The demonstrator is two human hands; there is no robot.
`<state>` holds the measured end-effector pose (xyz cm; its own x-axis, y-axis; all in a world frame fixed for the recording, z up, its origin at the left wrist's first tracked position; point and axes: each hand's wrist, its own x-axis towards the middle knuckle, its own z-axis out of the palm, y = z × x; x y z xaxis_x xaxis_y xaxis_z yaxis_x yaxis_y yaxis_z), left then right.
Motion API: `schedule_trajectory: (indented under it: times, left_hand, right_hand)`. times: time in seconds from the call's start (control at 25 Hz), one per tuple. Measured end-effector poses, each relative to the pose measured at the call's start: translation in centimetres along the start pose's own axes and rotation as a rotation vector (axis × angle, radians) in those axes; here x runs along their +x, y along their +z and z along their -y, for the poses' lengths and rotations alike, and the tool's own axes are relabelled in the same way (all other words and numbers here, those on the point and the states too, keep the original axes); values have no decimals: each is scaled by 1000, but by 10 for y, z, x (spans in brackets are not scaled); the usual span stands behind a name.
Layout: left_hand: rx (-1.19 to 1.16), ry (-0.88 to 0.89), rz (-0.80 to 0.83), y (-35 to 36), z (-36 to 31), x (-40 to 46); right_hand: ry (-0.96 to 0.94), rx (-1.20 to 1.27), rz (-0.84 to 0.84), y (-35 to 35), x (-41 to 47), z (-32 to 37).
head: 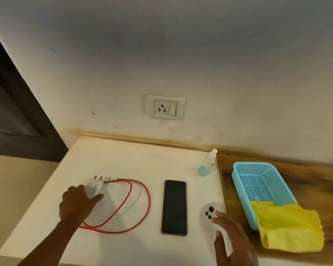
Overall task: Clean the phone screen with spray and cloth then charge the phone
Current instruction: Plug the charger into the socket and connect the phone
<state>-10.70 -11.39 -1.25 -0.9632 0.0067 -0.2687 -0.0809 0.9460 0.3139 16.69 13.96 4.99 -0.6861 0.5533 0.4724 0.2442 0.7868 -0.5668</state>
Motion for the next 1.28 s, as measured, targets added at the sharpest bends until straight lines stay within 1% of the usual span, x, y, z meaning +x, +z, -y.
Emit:
schedule_trajectory:
  times: [0.16,0.24,0.28,0.36,0.48,0.56,0.64,0.76,0.96,1.12,1.2,1.28]
  left_hand:
    - [-25,6,-29,0,0,0]
    - [-104,10,-59,-1,-1,-8]
    - [-149,25,-97,-3,-4,-14]
    - [-210,66,-183,-11,-13,-26]
    - [-273,143,-264,-20,-37,-51]
    - [-362,175,-270,-20,-57,-71]
    - [-435,229,-284,-17,-77,-87]
    - [-493,301,-303,-12,-94,-99]
    - [-576,365,-251,-6,-106,-105]
    - [-608,332,-156,5,-99,-108]
    - [-601,344,-134,17,-91,-110]
    - [-542,356,-107,25,-88,-111]
  right_hand:
    - [8,18,24,11,1,14]
    - [75,101,30,16,6,23]
    - [151,183,57,20,10,30]
    - [362,386,191,29,21,48]
    - [629,697,482,52,47,85]
    - [743,824,652,72,62,110]
    - [785,851,720,90,70,126]
    - [812,875,678,99,79,126]
    - [823,975,697,95,97,109]
    - [854,1241,588,95,148,99]
    - [866,1275,523,99,183,94]
    - [853,1236,479,107,213,90]
